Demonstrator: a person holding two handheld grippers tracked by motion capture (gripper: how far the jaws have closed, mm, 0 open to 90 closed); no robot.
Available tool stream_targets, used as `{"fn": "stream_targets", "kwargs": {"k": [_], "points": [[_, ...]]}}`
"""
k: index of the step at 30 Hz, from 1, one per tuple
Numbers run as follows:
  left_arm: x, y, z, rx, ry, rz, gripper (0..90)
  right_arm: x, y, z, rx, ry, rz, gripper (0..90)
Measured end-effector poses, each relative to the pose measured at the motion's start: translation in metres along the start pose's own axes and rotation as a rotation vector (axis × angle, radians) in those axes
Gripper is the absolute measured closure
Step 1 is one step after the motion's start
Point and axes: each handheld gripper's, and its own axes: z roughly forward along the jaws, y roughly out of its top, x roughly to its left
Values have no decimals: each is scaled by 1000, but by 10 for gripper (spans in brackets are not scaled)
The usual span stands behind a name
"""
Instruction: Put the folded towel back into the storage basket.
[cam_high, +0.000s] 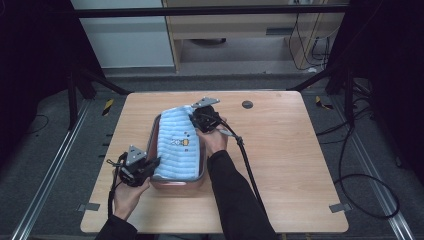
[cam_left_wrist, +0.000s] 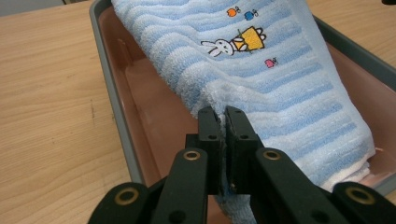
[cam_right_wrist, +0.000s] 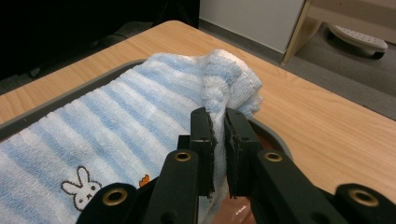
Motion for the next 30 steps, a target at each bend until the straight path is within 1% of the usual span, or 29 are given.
{"fn": "stream_targets", "kwargs": {"k": [6, 7, 9, 11, 13, 15, 16, 18, 19, 20, 21, 22, 23, 26, 30], "points": [[-1, -2, 2, 11, 6, 9, 857, 1, -8, 3, 16, -3, 3, 831], [-1, -3, 2, 20, 6, 3, 856, 1, -11, 5, 23, -5, 8, 829], [0, -4, 3, 20, 8, 3, 853, 1, -12, 5, 25, -5, 11, 829], [1, -5, 5, 35, 7, -4, 845, 1, -16, 6, 41, -6, 18, 823], [3, -6, 6, 37, 5, -10, 815, 3, -19, 7, 56, -14, 15, 808], [4, -6, 6, 29, 23, -14, 748, 4, -22, 8, 76, -21, 14, 774], [5, -6, 5, 21, 24, -20, 723, 4, -23, 8, 79, -25, 10, 764], [7, -4, 2, 1, 25, -32, 694, 3, -25, 7, 85, -17, 12, 739], [7, -4, 2, 1, 25, -32, 682, 3, -25, 7, 85, -17, 12, 739], [8, -4, 0, -7, 28, -34, 680, 2, -26, 4, 73, -28, 9, 709], [9, -2, -3, -20, 31, -40, 674, 1, -26, 2, 64, -29, 18, 691], [9, -2, -3, -20, 31, -40, 667, 1, -26, 2, 64, -29, 18, 691], [9, -1, -6, -30, 32, -41, 662, -2, -25, -5, 40, -44, 19, 670], [9, 0, -8, -45, 28, -42, 648, -7, -23, -17, -5, -52, 30, 617], [9, 4, -15, -82, 21, -47, 618, -15, -23, -37, -56, -81, 34, 495]]}}
